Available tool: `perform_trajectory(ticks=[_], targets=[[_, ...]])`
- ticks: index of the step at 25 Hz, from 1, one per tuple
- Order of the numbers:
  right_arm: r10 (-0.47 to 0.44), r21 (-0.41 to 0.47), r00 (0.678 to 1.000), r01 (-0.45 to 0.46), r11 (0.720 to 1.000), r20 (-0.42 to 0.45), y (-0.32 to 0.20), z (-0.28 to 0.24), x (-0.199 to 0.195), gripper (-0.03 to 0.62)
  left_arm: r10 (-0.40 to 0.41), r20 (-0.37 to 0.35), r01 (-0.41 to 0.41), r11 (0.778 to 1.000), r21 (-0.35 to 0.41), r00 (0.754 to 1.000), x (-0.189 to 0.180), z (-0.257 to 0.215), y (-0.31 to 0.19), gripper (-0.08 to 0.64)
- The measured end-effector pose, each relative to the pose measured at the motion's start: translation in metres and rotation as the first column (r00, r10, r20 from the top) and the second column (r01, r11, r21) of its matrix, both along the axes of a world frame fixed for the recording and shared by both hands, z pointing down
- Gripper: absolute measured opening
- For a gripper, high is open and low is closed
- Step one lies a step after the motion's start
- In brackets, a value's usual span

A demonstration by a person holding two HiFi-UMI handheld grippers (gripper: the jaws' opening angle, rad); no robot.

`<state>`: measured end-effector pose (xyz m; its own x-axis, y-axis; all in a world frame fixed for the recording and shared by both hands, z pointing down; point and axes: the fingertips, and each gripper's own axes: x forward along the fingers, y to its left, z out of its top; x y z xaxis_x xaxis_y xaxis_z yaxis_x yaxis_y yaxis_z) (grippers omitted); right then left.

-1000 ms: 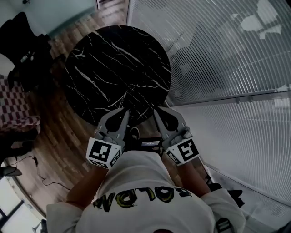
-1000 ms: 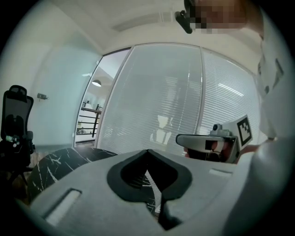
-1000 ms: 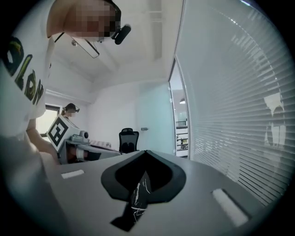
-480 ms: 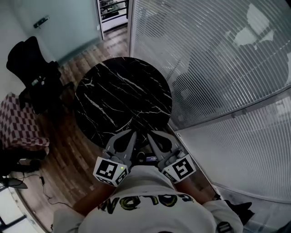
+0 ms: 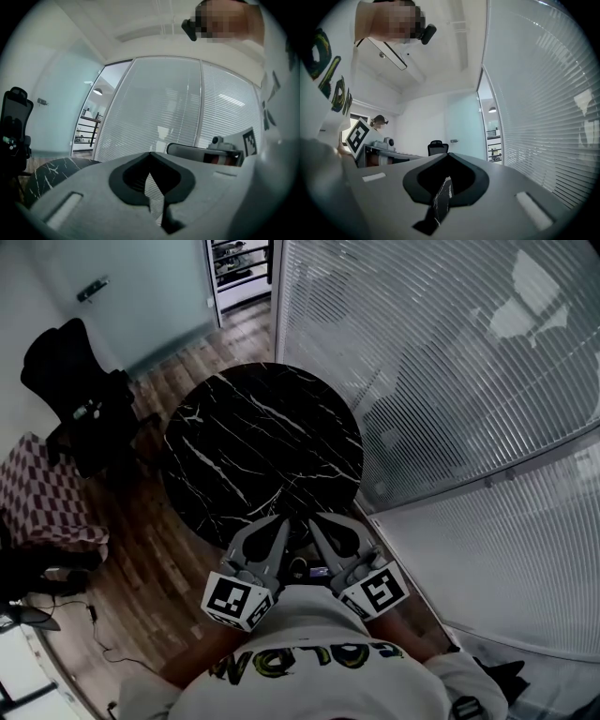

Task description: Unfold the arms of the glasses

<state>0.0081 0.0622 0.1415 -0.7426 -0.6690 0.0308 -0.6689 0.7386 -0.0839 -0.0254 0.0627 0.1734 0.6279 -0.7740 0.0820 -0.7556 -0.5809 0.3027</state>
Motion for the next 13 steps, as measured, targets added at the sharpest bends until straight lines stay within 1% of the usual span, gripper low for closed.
perform_trajectory(ticks=[6,13], targets=[[-0.009,-0.007,1.000,0.009,1.000,-0.020,0.001,0.003,-0.005,0.003,-0.008,-0.003,0.008,1.000,-0.008,1.000,-0.008,0.004,0.003,0.003],[-0.020,-0.004,1.000,0.019,1.000,-0.023,0.003,0.007,-0.011,0.002,-0.005,0.002,0.005,1.000,-0.017,1.000,-0.013,0.010,0.003,0.003]])
